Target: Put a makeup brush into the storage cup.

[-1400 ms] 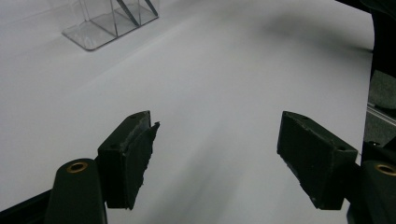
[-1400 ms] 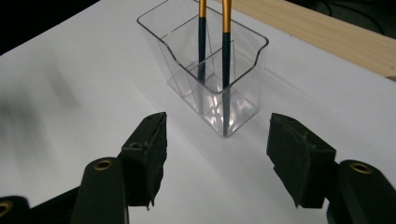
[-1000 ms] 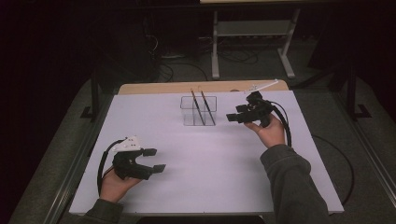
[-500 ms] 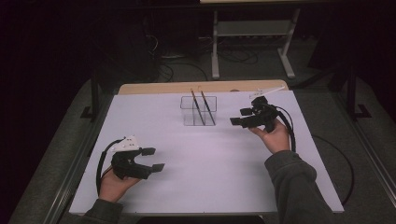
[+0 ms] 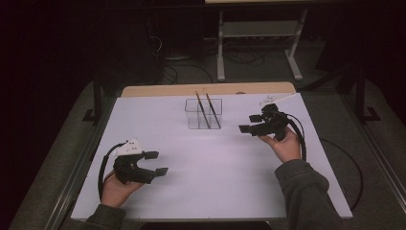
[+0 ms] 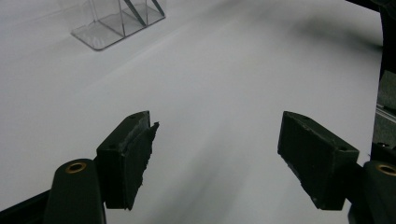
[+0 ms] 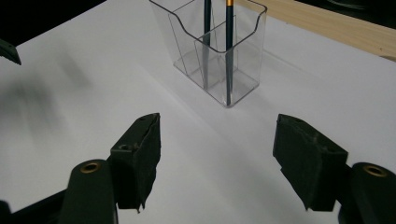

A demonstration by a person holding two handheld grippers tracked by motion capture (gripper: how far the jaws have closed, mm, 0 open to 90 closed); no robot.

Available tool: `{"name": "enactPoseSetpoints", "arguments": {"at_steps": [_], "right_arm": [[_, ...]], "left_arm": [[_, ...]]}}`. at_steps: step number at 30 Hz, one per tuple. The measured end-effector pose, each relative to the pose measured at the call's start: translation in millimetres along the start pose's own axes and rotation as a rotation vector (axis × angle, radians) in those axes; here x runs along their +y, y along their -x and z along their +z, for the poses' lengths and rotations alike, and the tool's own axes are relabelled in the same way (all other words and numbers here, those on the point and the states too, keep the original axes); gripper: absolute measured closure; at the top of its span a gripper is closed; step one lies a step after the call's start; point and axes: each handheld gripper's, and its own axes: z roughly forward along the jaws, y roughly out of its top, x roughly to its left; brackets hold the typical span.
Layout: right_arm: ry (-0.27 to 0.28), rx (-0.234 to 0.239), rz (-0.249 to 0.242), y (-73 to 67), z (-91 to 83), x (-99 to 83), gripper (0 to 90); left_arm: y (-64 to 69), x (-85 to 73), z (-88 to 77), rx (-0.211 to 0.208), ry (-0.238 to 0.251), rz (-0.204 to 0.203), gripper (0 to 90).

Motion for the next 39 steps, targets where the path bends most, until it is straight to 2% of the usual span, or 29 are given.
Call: {"name": "enactPoseSetpoints", "arguments": {"at_steps": [16, 22, 23, 27, 30, 39], "right_arm": [[-0.005, -0.006, 0.017, 0.4, -7.1, -18.5, 29.4], [0.008, -0.008, 0.007, 0.4, -11.3, -24.4, 29.1], [0.005, -0.010, 0.020, -0.4, -12.1, -25.3, 29.0], [0.010, -0.013, 0.011, 1.4, -14.2, -30.3, 28.5], [0.009, -0.015, 0.028, 1.0, -15.7, -33.4, 27.9], [0.017, -0.018, 0.021, -0.8, -18.6, -42.9, 26.3]], "left_arm": [[-0.4, 0.1, -1.3, 0.006, 0.000, 0.005, 25.2], [-0.1, 0.0, -1.9, 0.013, 0.000, 0.007, 25.2], [0.2, 0.0, -1.8, 0.013, 0.000, 0.005, 25.2], [0.7, 0.1, -2.4, 0.016, 0.001, 0.004, 25.2], [0.9, -0.1, -2.4, 0.019, 0.003, 0.002, 25.2], [1.4, 0.4, -2.1, 0.035, 0.008, 0.005, 23.5]]}}
